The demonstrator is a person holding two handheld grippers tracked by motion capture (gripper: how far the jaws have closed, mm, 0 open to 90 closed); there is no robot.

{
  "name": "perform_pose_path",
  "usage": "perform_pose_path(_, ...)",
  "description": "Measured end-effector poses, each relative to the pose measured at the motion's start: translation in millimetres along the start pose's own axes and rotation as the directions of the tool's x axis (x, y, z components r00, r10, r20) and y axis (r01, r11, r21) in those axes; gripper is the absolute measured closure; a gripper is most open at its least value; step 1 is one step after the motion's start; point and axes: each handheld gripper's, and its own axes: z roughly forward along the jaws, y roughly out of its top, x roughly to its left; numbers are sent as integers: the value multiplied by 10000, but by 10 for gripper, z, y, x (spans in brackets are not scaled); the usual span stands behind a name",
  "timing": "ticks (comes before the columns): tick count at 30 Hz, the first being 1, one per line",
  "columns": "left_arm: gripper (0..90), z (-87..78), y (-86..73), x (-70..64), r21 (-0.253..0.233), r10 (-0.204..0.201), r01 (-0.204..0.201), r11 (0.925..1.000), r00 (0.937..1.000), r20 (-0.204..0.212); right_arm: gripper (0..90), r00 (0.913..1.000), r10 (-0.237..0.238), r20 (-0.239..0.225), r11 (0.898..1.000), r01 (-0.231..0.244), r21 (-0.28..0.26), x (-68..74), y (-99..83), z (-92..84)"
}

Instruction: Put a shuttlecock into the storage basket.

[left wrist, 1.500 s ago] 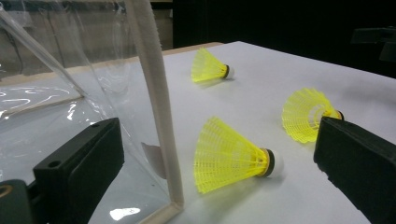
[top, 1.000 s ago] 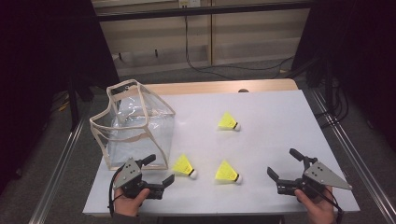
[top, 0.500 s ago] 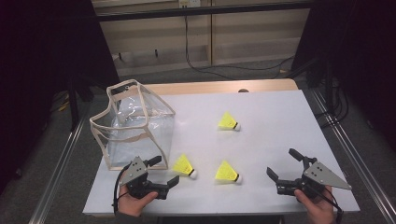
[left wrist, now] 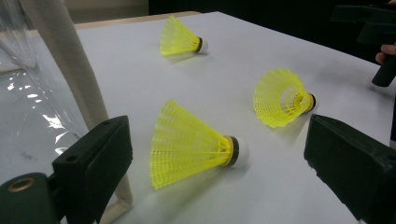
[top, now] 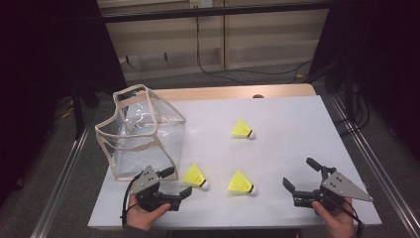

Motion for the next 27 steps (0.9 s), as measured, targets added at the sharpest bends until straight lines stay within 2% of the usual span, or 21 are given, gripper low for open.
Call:
perform_pose_path(12,139,79,8,-12,594,69,-78,9982,9998,164,5,10000,-38,-19,10000,38,20,3,1,2)
perform_pose_path(27,198,183,30,-8,1058,-23,-10,9944,9995,318,7,9999,-85,-74,10000,86,12,4,1,9)
